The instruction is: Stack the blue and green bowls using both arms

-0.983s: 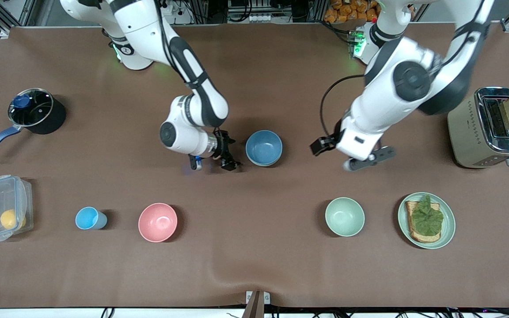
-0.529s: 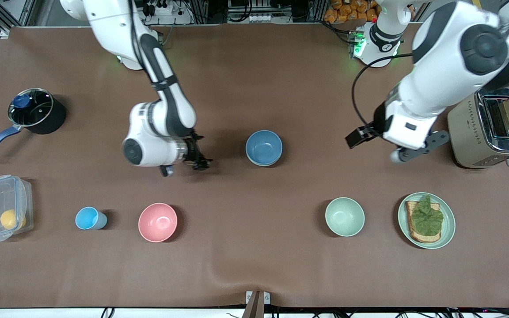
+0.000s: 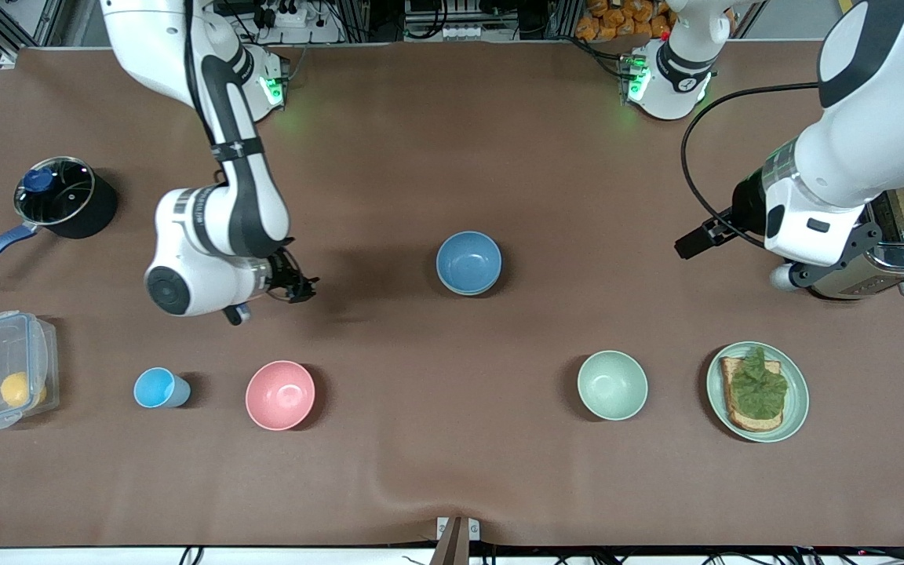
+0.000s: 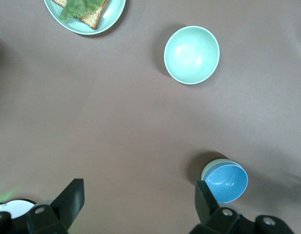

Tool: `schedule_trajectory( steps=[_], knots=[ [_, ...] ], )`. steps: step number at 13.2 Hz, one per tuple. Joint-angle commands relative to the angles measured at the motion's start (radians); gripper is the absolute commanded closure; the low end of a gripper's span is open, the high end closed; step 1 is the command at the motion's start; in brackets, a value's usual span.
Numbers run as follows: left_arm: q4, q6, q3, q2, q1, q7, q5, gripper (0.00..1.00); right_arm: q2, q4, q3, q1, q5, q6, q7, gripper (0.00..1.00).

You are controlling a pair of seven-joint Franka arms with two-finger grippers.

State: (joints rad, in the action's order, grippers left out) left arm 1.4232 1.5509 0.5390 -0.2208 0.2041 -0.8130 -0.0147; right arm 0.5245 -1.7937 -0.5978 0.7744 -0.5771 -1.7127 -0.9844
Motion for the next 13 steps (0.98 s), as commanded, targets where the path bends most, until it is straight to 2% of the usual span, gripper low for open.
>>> schedule_trajectory(
  steps=[1, 3, 5, 7, 9, 10, 11, 13],
  knots=[
    [-0.02, -0.028, -0.039, 0.044, -0.021, 0.081, 0.021, 0.0, -0.007, 0.04, -0.022, -0.007, 0.075, 0.062, 0.029, 0.0],
    [-0.018, -0.028, -0.167, 0.061, -0.087, 0.209, 0.007, 0.0, -0.004, 0.089, -0.059, -0.013, 0.106, 0.122, 0.079, 0.0],
    [-0.018, -0.028, -0.287, 0.069, -0.158, 0.314, 0.007, 0.0, -0.004, 0.128, -0.065, -0.033, 0.115, 0.162, 0.145, 0.0],
    [-0.01, -0.035, -0.32, 0.083, -0.163, 0.408, 0.01, 0.0, -0.007, 0.161, -0.062, -0.061, 0.204, 0.176, 0.213, 0.0],
    [-0.009, -0.041, -0.369, 0.087, -0.169, 0.506, 0.015, 0.0, -0.041, 0.166, -0.036, -0.14, 0.223, 0.177, 0.295, 0.0],
    [-0.006, -0.041, -0.375, 0.089, -0.169, 0.541, 0.016, 0.0, -0.058, 0.166, 0.011, -0.206, 0.235, 0.177, 0.343, 0.0],
    [-0.003, -0.043, -0.375, 0.092, -0.167, 0.56, 0.016, 0.0, -0.079, 0.171, 0.089, -0.287, 0.284, 0.177, 0.361, 0.0],
    [-0.001, -0.043, -0.376, 0.1, -0.169, 0.561, 0.021, 0.0, -0.13, 0.169, 0.292, -0.458, 0.458, 0.164, 0.365, 0.0]
  ],
)
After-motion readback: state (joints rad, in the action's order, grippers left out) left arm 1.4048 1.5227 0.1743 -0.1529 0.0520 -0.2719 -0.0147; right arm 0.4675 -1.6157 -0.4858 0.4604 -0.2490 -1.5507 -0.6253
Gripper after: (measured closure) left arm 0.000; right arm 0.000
